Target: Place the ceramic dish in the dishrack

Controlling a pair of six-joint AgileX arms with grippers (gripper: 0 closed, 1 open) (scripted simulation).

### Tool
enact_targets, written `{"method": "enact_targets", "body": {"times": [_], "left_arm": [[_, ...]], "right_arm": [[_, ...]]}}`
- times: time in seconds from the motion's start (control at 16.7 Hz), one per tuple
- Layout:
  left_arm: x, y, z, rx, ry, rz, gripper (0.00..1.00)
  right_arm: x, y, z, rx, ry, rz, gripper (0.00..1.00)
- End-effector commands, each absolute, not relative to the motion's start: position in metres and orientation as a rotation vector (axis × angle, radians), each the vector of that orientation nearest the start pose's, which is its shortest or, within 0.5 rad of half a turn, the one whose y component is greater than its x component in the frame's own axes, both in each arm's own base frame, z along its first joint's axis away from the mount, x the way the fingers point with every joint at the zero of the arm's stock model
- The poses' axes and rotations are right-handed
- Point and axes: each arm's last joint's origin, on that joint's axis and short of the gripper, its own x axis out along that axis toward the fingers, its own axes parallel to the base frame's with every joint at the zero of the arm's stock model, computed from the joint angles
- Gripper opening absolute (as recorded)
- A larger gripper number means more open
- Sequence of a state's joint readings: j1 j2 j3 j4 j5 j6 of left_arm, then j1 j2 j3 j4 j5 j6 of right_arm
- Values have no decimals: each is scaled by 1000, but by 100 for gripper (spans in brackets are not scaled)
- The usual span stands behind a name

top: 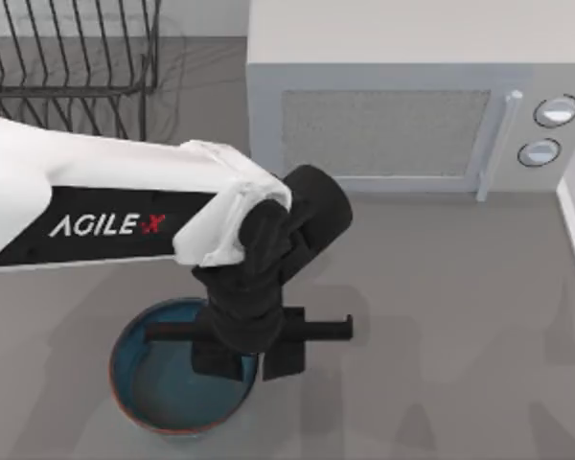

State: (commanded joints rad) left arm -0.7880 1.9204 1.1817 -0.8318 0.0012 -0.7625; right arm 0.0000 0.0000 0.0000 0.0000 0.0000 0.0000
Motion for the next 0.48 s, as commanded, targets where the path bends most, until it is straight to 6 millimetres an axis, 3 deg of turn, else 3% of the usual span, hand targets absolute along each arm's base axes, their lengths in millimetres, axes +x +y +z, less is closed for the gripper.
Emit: {"method": "enact_targets", "body": {"times": [0.12, 0.48], "left_arm": [[240, -238, 128, 15, 1571, -16, 0], [240, -238, 128, 15, 1571, -16, 0]], "right_arm": [[106, -1, 160, 0, 0, 0, 100], [106, -1, 160, 0, 0, 0, 100]]}}
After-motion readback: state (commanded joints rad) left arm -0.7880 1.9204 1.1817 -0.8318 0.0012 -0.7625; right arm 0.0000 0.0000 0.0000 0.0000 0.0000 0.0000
